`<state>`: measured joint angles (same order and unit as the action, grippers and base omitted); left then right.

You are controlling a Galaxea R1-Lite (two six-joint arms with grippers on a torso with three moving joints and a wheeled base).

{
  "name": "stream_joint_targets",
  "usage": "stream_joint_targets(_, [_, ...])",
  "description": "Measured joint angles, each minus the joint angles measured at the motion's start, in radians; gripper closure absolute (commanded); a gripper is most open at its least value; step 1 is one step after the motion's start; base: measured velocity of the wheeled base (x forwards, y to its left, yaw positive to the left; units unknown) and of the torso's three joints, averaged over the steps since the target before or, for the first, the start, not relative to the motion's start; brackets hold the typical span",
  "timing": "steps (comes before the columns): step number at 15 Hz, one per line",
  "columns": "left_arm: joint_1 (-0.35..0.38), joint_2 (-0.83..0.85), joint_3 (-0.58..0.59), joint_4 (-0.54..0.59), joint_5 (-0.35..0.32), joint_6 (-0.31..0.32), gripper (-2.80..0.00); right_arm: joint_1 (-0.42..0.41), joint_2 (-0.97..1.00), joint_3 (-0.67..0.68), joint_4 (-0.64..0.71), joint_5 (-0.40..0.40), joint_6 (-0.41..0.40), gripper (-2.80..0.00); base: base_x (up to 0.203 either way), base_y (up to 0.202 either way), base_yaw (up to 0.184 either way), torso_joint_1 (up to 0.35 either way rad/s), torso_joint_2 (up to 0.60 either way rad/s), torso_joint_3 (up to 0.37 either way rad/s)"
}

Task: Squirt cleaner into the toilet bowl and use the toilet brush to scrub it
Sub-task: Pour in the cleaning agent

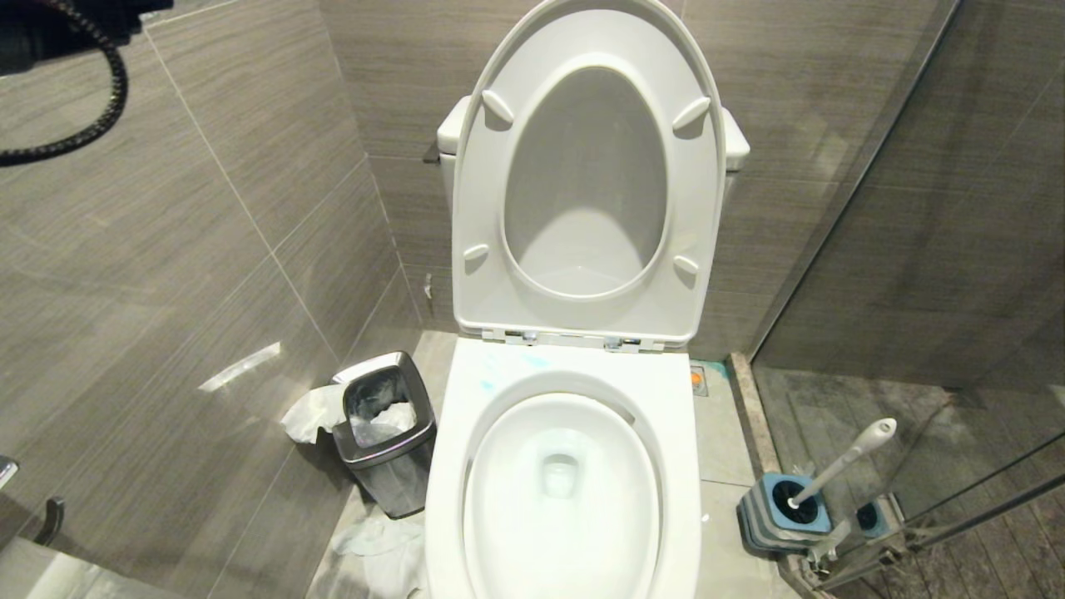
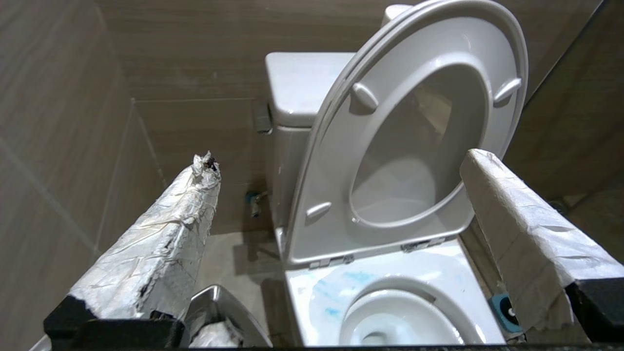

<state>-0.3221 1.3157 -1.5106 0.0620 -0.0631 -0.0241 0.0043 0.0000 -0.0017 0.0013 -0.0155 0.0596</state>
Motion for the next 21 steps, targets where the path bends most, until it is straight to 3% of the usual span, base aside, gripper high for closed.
stream_joint_targets(3, [0.003, -0.094, 0.068, -0.009, 0.016, 0.009, -2.80, 0.000, 0.000, 0.000, 0.000, 0.000, 0.000, 0.00, 0.000, 0.000, 0.000, 0.000, 0.00, 0.000])
stream_joint_targets(11, [0.002, -0.114, 0.078, -0.068, 0.011, 0.002, -2.80, 0.000, 0.000, 0.000, 0.000, 0.000, 0.000, 0.00, 0.000, 0.000, 0.000, 0.000, 0.00, 0.000])
stream_joint_targets(12, [0.002, -0.110, 0.080, -0.069, 0.010, 0.001, 0.00, 0.000, 0.000, 0.000, 0.000, 0.000, 0.000, 0.00, 0.000, 0.000, 0.000, 0.000, 0.00, 0.000])
stream_joint_targets(21, [-0.005, -0.066, 0.074, -0.100, 0.015, 0.008, 0.00, 0.000, 0.000, 0.000, 0.000, 0.001, 0.000, 0.00, 0.000, 0.000, 0.000, 0.000, 0.00, 0.000])
